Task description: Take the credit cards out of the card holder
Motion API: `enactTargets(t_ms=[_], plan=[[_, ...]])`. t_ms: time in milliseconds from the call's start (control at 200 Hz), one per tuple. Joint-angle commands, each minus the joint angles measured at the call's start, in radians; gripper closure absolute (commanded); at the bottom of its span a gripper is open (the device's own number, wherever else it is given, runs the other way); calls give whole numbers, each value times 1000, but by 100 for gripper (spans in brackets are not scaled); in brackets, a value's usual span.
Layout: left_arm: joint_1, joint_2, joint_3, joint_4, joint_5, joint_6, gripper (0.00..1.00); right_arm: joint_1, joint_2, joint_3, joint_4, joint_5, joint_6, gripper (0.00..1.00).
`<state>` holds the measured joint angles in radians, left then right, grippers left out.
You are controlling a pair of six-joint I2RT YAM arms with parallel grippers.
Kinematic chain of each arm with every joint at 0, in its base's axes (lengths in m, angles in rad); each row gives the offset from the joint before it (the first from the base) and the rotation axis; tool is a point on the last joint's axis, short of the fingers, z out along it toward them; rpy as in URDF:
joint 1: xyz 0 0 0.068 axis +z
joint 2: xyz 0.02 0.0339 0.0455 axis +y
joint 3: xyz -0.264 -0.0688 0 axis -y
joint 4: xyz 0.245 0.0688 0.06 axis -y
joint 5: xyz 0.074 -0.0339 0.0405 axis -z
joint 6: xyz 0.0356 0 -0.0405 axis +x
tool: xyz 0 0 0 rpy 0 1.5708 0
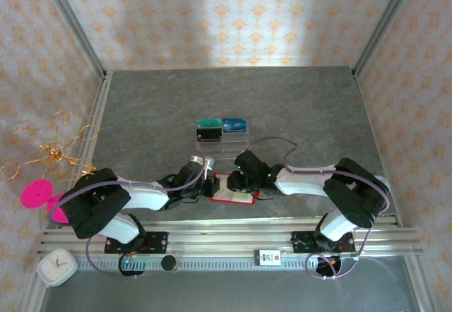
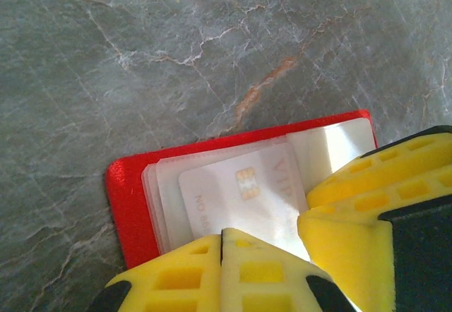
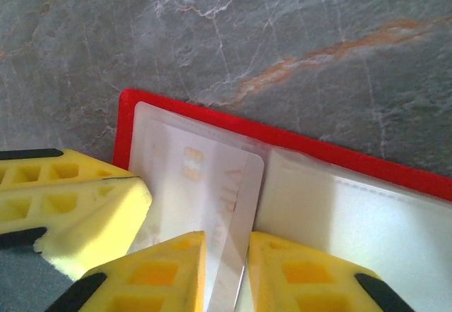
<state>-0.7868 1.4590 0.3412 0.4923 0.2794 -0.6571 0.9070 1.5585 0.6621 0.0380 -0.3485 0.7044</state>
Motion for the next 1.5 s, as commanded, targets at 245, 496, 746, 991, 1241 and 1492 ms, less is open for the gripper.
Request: enactTargets(t_ms=[245, 496, 746, 991, 1241, 1492], plan=[[-32, 1, -67, -118, 82, -40, 100, -14, 79, -72, 79, -151, 45, 78], [-32, 17, -71, -104, 103, -39, 100, -14, 98, -56, 82, -161, 19, 97], [-31, -41, -85, -133, 70, -42, 100, -25, -12, -81, -36, -17, 8, 100], [-31, -39, -92, -114, 76, -47, 100, -28, -104, -95, -127, 70, 8, 100], [-31, -71, -80, -140, 59, -33, 100, -28, -189, -84, -106, 32, -46, 79], [-31, -77, -67, -147, 40, -26, 100, 27, -206, -10, -133, -43, -118, 70]])
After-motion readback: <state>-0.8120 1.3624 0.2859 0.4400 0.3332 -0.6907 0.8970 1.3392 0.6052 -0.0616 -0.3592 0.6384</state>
